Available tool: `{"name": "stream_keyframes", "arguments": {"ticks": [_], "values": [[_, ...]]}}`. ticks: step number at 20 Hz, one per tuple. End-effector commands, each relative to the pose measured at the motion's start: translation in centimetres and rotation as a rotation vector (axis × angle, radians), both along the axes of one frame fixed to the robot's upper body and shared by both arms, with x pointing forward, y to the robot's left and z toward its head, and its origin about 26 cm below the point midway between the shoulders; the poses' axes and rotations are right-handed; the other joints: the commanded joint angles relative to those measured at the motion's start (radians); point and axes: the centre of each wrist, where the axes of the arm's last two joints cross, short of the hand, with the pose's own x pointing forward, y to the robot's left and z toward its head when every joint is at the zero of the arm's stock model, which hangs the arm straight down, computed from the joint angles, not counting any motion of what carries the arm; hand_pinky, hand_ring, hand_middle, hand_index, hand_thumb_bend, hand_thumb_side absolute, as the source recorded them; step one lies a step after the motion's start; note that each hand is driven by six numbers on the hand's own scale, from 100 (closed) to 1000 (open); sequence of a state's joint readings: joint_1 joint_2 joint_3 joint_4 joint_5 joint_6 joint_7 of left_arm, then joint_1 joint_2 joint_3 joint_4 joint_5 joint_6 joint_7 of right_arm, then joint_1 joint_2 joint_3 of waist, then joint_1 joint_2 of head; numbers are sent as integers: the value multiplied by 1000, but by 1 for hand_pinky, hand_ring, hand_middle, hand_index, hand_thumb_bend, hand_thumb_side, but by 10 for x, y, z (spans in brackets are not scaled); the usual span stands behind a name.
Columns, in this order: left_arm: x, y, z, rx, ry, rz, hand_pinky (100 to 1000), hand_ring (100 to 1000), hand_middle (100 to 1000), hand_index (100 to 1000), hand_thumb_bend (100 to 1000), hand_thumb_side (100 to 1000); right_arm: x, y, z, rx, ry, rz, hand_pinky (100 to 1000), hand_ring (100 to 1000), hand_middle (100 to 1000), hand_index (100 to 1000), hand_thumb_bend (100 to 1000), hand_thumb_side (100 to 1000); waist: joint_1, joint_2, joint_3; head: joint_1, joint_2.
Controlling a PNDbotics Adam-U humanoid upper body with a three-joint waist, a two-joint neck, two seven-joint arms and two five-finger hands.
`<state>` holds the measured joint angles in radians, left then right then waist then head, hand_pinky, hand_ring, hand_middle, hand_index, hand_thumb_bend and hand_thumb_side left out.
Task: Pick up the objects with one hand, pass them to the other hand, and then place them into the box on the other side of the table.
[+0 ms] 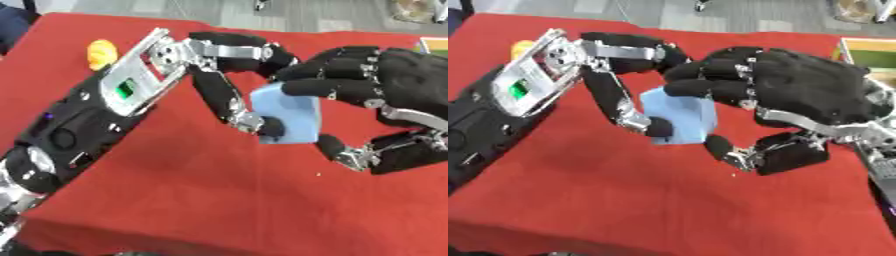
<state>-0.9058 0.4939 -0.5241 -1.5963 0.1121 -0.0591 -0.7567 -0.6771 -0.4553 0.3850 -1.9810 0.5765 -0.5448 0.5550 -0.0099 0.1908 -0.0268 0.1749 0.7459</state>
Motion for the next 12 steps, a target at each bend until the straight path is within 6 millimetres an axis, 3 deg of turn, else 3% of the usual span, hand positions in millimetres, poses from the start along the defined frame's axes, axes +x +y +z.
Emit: {"name": "stream_keyframes", "arguments": {"ticks": [1, 12], "values": [[3, 11, 15, -24, -38, 39, 664, 575, 485, 589, 100, 409, -4, -1, 7, -5, -37, 0, 871, 844, 951, 1000, 100, 282, -8, -14, -1, 5, 2], [-3, 8, 20, -36, 26, 2, 660, 574, 483, 587, 100, 441, -4, -1, 6, -2, -39, -15, 870, 842, 949, 1000, 100, 282, -8, -13, -2, 9, 1]]}}
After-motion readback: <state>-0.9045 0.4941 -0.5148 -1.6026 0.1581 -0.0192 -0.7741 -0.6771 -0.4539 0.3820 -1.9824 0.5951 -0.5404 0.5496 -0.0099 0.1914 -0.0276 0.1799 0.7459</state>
